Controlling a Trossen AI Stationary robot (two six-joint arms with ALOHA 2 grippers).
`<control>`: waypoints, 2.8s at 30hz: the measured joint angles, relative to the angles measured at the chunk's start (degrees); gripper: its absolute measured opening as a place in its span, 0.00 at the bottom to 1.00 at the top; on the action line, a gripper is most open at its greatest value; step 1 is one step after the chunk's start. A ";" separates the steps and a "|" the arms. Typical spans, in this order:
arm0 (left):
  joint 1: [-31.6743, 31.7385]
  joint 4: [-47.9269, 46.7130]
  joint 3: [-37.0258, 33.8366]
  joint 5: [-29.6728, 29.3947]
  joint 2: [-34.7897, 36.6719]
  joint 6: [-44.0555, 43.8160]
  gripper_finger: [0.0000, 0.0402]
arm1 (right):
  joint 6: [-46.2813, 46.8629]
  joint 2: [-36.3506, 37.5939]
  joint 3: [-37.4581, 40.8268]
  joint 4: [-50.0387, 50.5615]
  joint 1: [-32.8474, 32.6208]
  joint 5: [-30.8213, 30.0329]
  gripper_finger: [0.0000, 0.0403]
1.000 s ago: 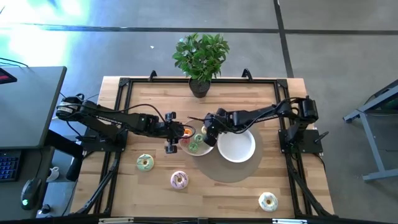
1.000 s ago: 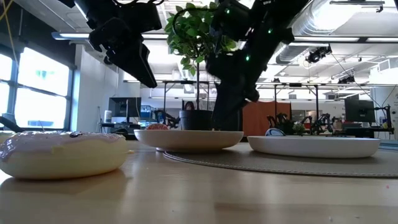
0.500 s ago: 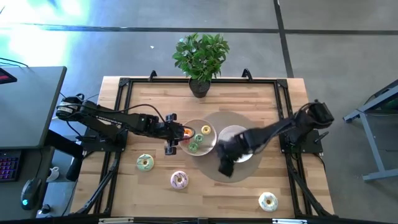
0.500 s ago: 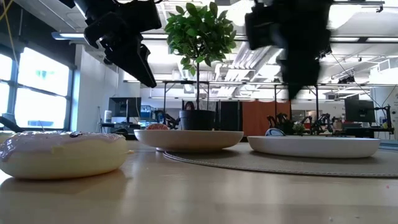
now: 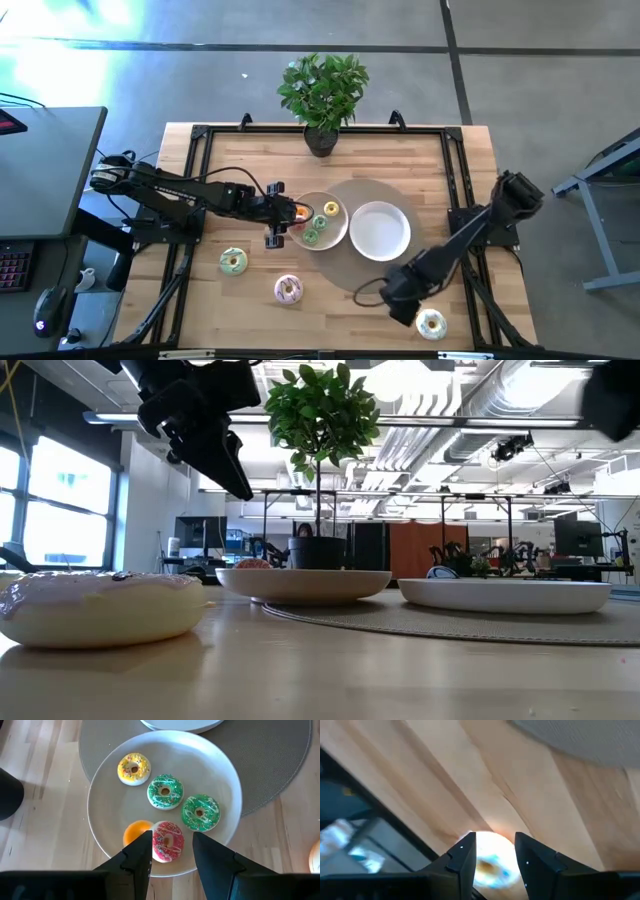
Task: Pick & Place donuts
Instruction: Put the big white donut into the right white plate
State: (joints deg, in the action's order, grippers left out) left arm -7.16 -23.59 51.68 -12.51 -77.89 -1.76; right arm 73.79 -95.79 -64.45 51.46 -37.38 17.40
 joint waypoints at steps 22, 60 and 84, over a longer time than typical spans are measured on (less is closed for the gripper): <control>0.00 -0.35 0.00 0.00 0.00 1.95 0.34 | 10.81 0.01 11.75 -13.84 -17.23 -2.37 0.32; 0.02 1.16 -0.02 -0.04 0.02 1.31 0.34 | -14.85 7.28 0.94 13.98 18.64 -40.21 0.04; 0.02 0.87 -0.02 -1.05 0.02 -0.61 0.34 | -24.75 7.32 12.77 5.91 34.52 -27.90 0.29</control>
State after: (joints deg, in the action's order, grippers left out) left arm -7.14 -22.73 51.66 -13.56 -77.87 -2.37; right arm 49.05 -88.48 -51.67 57.37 -2.85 -10.50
